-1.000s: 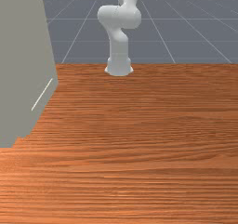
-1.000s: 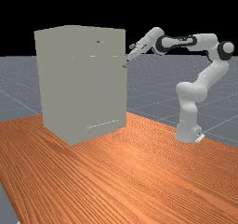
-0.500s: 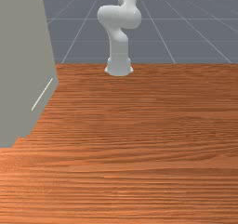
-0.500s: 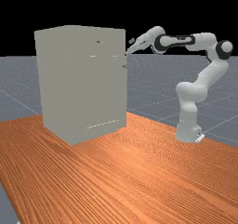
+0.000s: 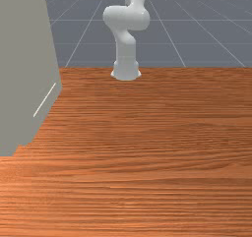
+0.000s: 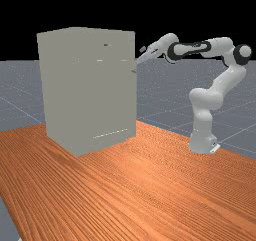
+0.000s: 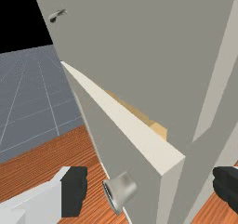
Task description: Open the cabinet door
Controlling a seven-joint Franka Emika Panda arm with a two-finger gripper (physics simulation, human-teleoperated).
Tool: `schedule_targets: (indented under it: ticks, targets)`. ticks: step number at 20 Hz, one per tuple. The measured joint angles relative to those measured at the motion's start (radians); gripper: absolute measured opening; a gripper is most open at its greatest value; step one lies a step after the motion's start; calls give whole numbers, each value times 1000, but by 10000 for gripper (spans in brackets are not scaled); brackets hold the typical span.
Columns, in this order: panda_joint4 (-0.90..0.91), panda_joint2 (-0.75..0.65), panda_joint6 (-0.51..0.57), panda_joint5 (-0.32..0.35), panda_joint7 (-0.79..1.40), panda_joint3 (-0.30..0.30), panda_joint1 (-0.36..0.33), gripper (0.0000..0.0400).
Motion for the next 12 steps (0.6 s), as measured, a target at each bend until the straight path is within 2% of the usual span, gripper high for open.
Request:
schedule_targets:
  ticks: [8,12]
  targets:
    - [-50,0,31,13,10,-3,-2,400]
    - [-48,-9,75,30,20,26,-21,400]
